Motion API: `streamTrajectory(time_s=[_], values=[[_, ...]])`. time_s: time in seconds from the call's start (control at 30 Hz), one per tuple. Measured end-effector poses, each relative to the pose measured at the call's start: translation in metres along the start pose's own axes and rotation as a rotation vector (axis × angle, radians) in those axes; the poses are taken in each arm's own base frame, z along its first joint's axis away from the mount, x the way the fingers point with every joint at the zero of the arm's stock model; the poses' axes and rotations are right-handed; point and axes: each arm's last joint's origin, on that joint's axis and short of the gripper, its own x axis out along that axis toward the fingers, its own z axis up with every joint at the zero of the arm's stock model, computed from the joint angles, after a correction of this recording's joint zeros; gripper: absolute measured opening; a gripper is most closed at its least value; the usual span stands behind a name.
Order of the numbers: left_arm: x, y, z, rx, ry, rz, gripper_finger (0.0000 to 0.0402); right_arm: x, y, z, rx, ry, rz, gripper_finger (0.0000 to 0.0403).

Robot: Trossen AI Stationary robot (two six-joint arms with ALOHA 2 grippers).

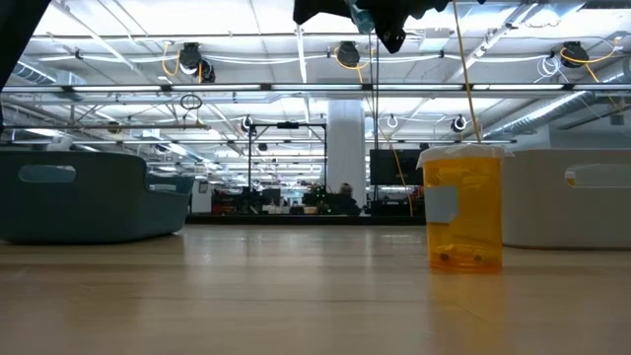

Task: Pick and place medicine bottles into bin by pill shape (circle, oval)
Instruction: Adjust the blue pill bottle

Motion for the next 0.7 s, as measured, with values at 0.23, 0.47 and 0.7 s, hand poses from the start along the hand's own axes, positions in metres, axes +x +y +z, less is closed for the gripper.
streamTrajectory(time_s=[0.23,0.47,0.7], values=[[0.000,-0.001,0.000,-0.029,0.008,-0.040,0.0234,0.000,0.000,0.000,0.001,0.002,0.000,0.0100],[0.000,0.000,-0.001,-0.050,0.017,-0.047,0.0234,0.000,0.000,-0.001,0.006,0.011,0.001,0.0100],[-0.002,0.011,0.001,-0.058,0.013,-0.046,0.0234,0.002,-0.001,-0.004,0.018,0.032,0.001,0.0100]])
